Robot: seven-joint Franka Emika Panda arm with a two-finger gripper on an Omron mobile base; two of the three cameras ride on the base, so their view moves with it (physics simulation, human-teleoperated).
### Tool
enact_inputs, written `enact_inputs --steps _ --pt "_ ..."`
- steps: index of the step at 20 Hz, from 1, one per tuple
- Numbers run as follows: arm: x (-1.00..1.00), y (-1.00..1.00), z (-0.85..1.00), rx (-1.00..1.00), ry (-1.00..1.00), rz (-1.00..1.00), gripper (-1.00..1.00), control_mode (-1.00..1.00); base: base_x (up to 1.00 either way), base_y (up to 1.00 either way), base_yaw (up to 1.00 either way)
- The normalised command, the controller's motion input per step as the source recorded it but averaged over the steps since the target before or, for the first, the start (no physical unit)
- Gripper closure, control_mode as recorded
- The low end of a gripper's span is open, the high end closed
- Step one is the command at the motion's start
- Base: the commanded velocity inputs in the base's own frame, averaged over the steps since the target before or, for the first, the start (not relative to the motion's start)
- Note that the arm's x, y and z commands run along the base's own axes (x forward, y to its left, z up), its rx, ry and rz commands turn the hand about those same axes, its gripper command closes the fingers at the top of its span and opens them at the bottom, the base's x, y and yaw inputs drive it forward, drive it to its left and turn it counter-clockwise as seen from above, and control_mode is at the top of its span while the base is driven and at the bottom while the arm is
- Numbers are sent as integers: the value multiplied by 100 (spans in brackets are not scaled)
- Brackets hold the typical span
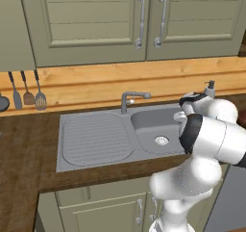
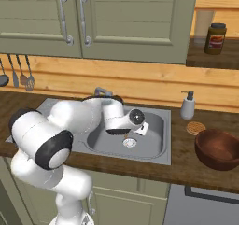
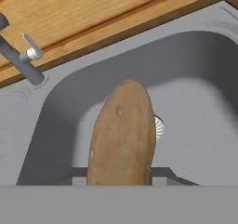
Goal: Pick the sweet potato from the sink and place it in the bowl. Then pick the bowl and place it in the microwave. Then close the microwave door and press the start button.
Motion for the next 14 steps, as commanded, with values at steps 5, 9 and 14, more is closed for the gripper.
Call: enact_inputs --steps 5,9,14 --pt "-52 -2 95 -4 -1 -6 100 -100 0 0 0" --pt "-63 -1 80 -18 5 -17 100 -100 0 0 0" --pt "-47 -17 71 -12 6 -17 100 -100 0 0 0"
